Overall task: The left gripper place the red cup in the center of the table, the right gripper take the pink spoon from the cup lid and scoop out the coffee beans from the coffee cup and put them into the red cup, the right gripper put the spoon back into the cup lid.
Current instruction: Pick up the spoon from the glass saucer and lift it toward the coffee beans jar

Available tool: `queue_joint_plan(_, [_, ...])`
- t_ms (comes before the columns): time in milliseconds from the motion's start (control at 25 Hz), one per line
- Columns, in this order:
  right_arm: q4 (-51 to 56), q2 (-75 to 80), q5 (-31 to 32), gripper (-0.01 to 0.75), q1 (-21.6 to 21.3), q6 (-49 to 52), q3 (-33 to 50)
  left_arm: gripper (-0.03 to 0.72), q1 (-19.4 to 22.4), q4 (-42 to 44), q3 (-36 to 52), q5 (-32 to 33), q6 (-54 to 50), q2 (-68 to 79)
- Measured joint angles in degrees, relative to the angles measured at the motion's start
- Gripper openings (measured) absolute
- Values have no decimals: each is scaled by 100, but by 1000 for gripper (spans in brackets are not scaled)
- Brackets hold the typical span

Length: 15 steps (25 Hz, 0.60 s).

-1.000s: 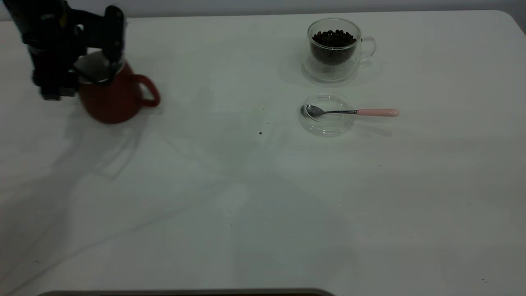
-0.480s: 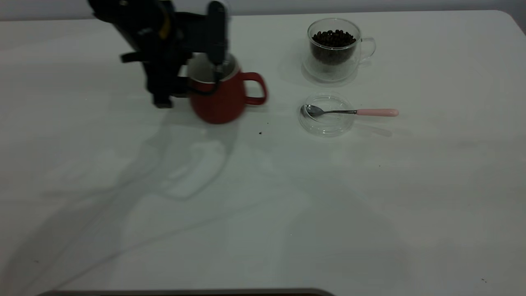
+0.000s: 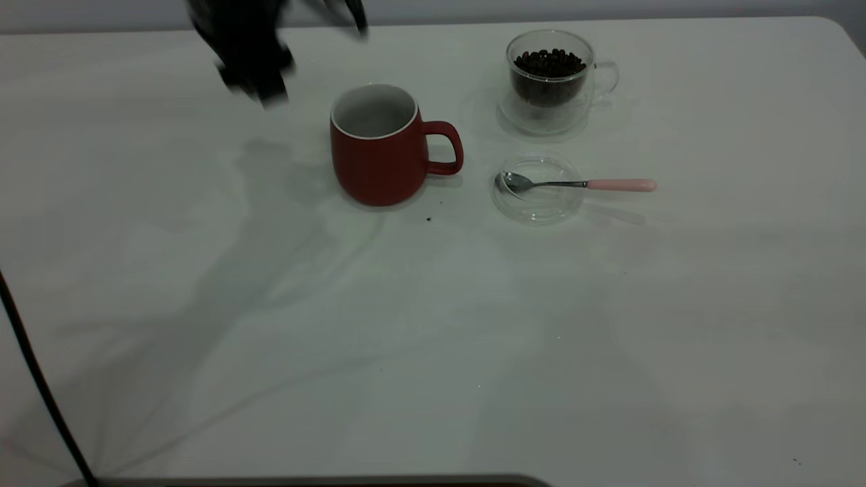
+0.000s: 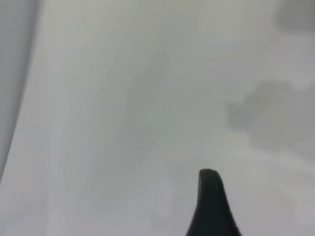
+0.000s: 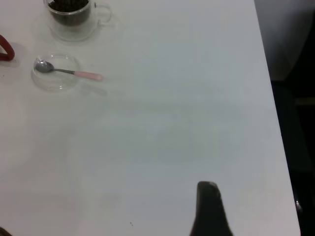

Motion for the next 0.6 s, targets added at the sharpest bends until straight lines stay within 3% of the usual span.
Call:
queue_joint_plan(280, [0,0,0,560,0,0,0,588,607,-365,-793,1677,-631,-1108])
queue_joint_plan(600, [0,0,0,560,0,0,0,588,1205,-1785,-921,2762,-56,-2986])
